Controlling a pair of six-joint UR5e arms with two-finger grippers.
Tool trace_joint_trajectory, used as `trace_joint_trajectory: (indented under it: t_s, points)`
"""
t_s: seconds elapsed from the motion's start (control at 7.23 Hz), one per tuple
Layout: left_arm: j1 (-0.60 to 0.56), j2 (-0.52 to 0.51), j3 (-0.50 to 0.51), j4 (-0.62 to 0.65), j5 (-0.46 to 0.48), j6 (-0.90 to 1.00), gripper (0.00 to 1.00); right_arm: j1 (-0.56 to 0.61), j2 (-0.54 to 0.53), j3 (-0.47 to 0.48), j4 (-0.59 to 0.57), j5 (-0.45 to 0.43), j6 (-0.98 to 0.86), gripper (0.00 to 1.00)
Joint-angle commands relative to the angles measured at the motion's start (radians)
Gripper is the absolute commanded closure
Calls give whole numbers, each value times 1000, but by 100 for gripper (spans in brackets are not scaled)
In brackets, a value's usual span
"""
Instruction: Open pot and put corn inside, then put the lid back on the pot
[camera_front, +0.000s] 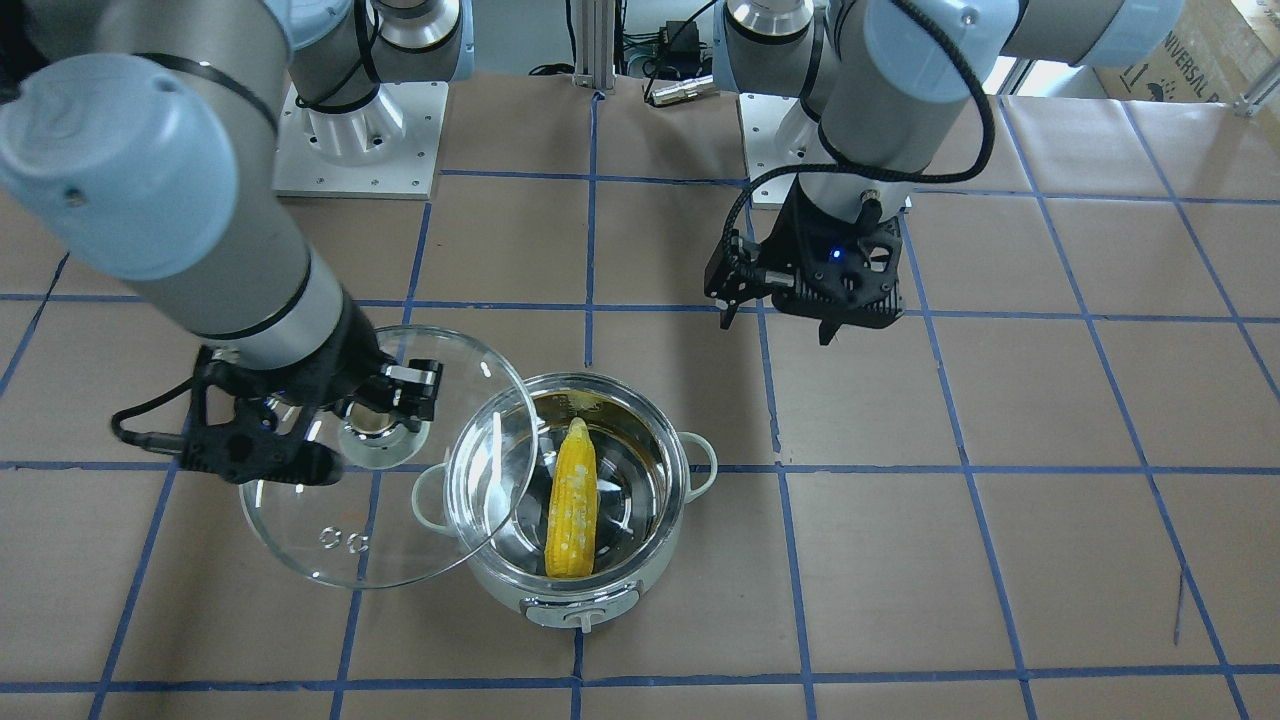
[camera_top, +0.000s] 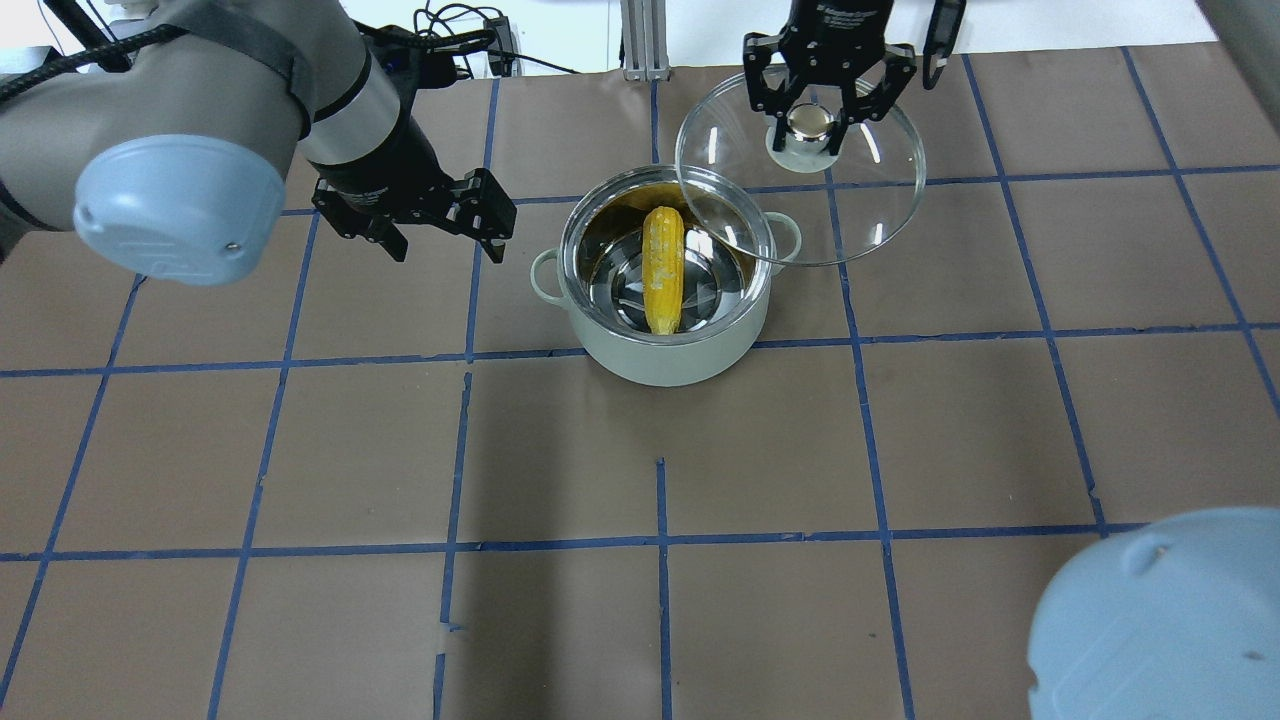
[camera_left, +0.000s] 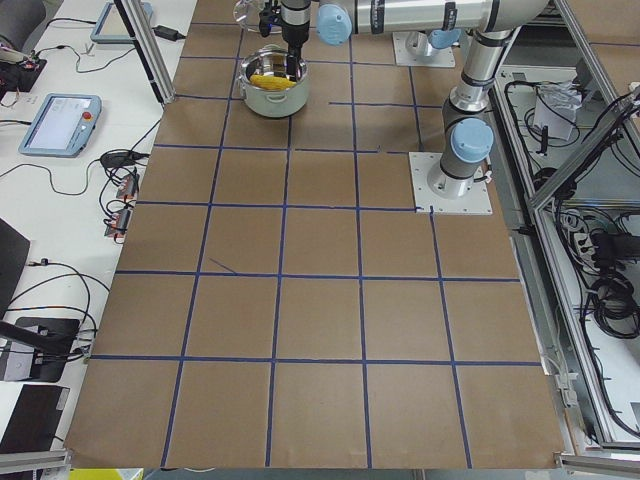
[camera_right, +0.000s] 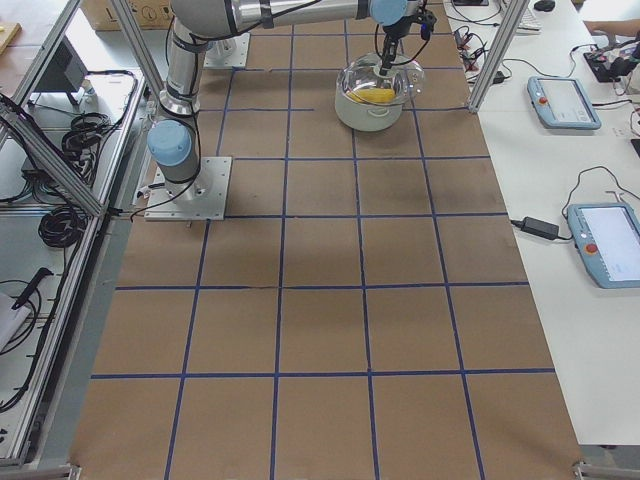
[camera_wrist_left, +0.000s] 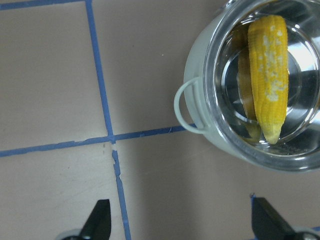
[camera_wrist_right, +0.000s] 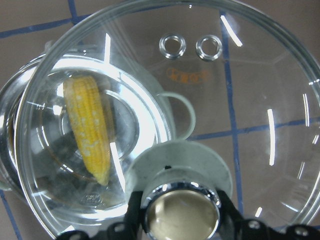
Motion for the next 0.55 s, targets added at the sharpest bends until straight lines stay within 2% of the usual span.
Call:
trace_joint_trajectory:
  t_s: [0.0, 0.42]
  points:
    - [7, 61, 7, -61, -2, 17, 0, 93, 36, 12, -7, 6, 61, 84]
    - [10, 80, 6, -58, -24, 56, 0, 96, 88, 9, -57, 14, 64, 85]
